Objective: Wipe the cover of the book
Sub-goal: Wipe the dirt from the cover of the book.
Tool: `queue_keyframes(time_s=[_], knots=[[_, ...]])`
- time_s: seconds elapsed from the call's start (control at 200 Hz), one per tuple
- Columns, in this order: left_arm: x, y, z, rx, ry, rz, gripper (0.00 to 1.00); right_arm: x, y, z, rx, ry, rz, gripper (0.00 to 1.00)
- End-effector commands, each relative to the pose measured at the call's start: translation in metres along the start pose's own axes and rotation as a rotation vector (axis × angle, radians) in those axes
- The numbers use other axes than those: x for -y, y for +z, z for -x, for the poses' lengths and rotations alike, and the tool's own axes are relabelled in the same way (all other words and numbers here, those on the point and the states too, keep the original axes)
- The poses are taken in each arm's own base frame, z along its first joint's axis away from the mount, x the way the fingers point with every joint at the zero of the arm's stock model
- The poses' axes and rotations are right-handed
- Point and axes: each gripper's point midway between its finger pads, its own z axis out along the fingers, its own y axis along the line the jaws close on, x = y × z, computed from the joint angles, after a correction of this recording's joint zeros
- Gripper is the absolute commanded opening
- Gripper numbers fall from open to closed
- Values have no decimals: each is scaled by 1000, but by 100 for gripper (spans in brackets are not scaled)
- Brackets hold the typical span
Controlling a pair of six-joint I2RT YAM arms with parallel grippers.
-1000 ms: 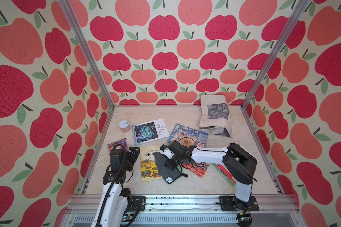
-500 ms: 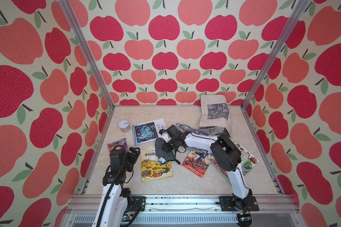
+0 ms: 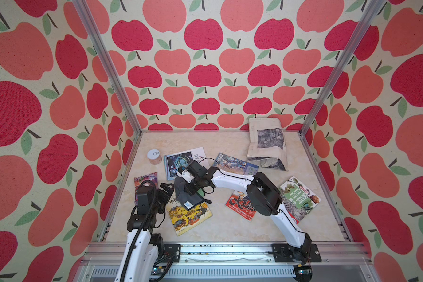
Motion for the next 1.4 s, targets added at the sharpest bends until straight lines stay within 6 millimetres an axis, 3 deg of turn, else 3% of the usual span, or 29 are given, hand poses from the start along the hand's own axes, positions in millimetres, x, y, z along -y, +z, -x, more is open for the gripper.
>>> queue_keyframes(time_s=[0.0, 0.14, 0.46, 0.56, 0.57, 0.59, 0.755, 1.096, 1.216, 1.381, 1.396], knots=[[-4, -5, -1, 5, 9, 25, 99, -4, 4, -13, -50, -9, -21, 0], [-6, -7, 1, 19, 15, 34, 99, -20, 5, -12, -32, -17, 40, 0], [3, -7, 6, 22, 11, 26, 99, -79, 30, 1, -34, -68, 202, 0], [5, -10, 8, 35, 12, 24, 99, -84, 36, -4, -58, -76, 217, 0], [5, -11, 8, 35, 12, 23, 99, -98, 38, -10, -70, -95, 228, 0], [6, -12, 9, 39, 14, 22, 99, -103, 39, -15, -79, -103, 230, 0], [7, -19, 12, 59, 41, 34, 99, -98, 30, -45, -105, -71, 219, 0], [25, -20, 22, 90, 80, -14, 99, -98, -20, -107, -120, -31, 188, 0], [35, -17, 21, 66, 113, -34, 99, -90, -33, -112, -107, -10, 161, 0], [57, -14, 14, 32, 193, -69, 99, -84, -51, -97, -56, 63, 187, 0], [58, -14, 13, 30, 203, -63, 99, -67, -56, -90, -37, 101, 172, 0]])
